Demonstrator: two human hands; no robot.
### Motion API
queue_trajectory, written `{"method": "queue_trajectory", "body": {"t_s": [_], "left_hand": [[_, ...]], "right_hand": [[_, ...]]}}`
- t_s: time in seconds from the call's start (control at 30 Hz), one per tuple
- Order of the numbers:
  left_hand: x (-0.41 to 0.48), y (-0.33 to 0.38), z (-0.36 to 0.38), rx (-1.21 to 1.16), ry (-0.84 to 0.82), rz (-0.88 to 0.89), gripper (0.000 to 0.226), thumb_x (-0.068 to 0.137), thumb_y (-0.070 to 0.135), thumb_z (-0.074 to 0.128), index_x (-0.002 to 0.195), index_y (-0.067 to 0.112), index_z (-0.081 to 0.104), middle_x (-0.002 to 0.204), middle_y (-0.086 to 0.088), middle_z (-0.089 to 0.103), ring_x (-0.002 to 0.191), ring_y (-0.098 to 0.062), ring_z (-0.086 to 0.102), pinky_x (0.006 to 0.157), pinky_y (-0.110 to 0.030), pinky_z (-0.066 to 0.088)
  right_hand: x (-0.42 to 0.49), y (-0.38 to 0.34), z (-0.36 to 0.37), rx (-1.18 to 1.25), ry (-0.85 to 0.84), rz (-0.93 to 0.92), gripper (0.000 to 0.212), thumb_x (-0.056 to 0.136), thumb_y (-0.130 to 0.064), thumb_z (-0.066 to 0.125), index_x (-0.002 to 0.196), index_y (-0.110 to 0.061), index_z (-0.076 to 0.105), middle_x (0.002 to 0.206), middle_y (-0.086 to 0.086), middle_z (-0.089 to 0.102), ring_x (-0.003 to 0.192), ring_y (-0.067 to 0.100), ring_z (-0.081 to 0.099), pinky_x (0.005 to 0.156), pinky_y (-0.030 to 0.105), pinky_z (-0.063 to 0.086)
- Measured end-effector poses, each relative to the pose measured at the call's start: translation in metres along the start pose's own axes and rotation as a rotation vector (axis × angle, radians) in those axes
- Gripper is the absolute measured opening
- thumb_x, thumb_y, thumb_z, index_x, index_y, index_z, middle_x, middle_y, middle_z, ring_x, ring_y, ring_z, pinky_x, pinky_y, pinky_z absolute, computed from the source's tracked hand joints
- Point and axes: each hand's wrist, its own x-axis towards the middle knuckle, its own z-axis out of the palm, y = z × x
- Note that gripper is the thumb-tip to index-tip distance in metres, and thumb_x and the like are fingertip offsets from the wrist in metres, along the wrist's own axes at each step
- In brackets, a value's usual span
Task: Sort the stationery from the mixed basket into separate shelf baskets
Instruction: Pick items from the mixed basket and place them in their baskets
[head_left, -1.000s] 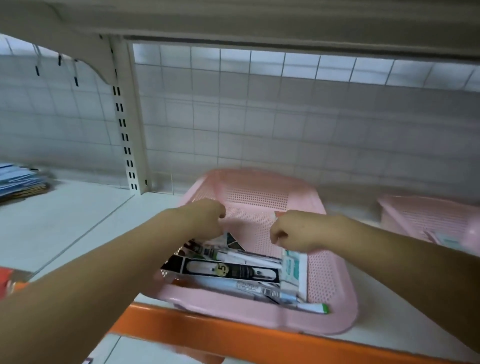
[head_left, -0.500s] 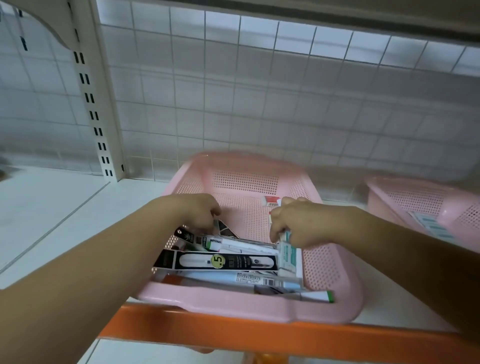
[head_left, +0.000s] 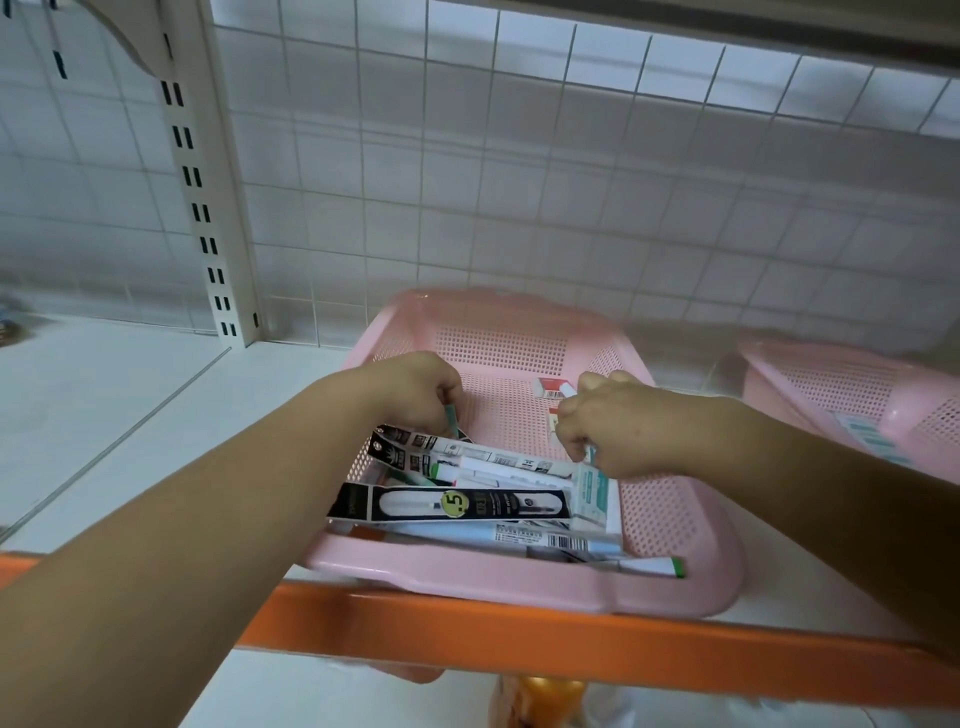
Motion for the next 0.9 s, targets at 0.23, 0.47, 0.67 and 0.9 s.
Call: {"method": "queue_trajectory", "body": {"t_s": [0.23, 0.47, 0.67, 0.9], "left_hand": [[-0.001, 0.000, 0.000, 0.011, 0.011, 0.030, 0.018, 0.076, 0.001, 0.066, 0.085, 0.016, 0.063, 0.093, -0.002, 0.061, 0.086, -0.020, 0.057, 0.079, -0.032, 0.051], [-0.008, 0.003, -0.003, -0.245, 0.118, 0.104, 0.025, 0.074, -0.005, 0.072, 0.071, 0.017, 0.058, 0.075, -0.002, 0.061, 0.065, -0.012, 0.056, 0.061, -0.023, 0.051], [-0.015, 0.010, -0.006, -0.517, 0.207, 0.135, 0.012, 0.081, 0.001, 0.067, 0.080, 0.009, 0.059, 0.069, -0.003, 0.065, 0.045, -0.002, 0.059, 0.044, -0.017, 0.046], [-0.023, 0.021, -0.007, -0.621, 0.188, 0.175, 0.016, 0.075, -0.001, 0.070, 0.076, 0.012, 0.061, 0.058, 0.005, 0.067, 0.051, -0.006, 0.062, 0.045, -0.017, 0.049]], "right_hand": [[-0.008, 0.002, -0.002, -0.020, 0.007, 0.020, 0.029, 0.090, -0.008, 0.048, 0.106, -0.027, 0.063, 0.097, -0.011, 0.051, 0.091, 0.011, 0.031, 0.083, 0.027, 0.030], [-0.010, -0.003, -0.001, 0.259, 0.158, 0.117, 0.019, 0.097, -0.018, 0.040, 0.104, -0.020, 0.057, 0.100, -0.006, 0.052, 0.100, 0.015, 0.040, 0.089, 0.031, 0.034], [-0.018, -0.001, -0.006, 0.873, 0.342, 0.227, 0.010, 0.100, -0.019, 0.036, 0.098, -0.019, 0.046, 0.086, 0.000, 0.062, 0.063, 0.016, 0.058, 0.049, 0.021, 0.039], [-0.019, -0.002, -0.007, 1.558, 0.377, 0.208, 0.017, 0.097, -0.011, 0.045, 0.109, -0.011, 0.057, 0.077, 0.011, 0.067, 0.058, 0.016, 0.055, 0.043, 0.017, 0.040]]}}
